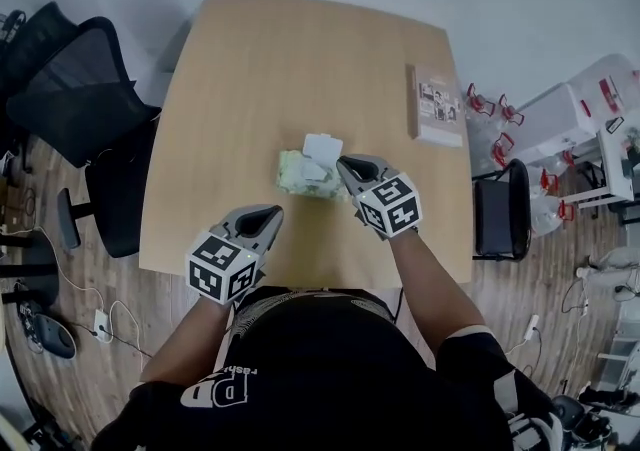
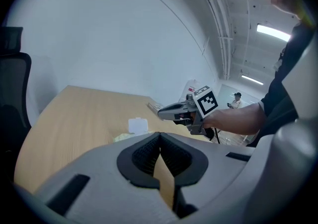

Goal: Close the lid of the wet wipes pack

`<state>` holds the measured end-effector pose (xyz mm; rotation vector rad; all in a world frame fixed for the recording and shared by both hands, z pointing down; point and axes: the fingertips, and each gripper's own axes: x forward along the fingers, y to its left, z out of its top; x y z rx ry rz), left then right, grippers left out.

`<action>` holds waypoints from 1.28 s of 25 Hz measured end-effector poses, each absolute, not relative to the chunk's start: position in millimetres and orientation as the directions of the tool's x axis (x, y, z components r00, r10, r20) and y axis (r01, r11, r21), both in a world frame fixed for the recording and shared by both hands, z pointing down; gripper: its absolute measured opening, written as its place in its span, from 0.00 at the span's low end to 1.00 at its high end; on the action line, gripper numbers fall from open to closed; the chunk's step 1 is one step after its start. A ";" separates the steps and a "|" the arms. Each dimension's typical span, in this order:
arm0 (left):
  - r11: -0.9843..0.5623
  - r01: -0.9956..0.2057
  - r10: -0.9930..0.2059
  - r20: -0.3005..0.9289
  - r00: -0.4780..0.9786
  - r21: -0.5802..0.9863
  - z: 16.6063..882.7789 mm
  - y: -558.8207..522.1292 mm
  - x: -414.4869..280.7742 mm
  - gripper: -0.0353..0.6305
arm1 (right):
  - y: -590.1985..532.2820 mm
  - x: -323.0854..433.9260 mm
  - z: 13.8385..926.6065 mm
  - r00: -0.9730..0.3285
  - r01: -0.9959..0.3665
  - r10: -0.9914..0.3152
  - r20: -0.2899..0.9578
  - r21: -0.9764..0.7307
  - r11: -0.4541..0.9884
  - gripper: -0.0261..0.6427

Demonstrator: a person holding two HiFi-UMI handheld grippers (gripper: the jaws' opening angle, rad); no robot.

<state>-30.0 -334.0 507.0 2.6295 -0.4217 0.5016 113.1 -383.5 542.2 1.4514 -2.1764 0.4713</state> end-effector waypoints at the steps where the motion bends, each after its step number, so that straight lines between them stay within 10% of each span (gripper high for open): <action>1: -0.857 -0.376 -0.220 0.410 0.885 0.352 508.2 -334.7 -32.2 0.08 | -388.5 116.0 546.8 -0.317 -0.923 -0.753 0.576 -0.005 0.384 0.06; 32: -0.754 -0.525 -0.334 0.457 0.824 0.394 531.2 -350.1 -90.9 0.08 | -468.2 127.5 625.0 -0.243 -0.776 -0.557 0.794 0.186 0.603 0.15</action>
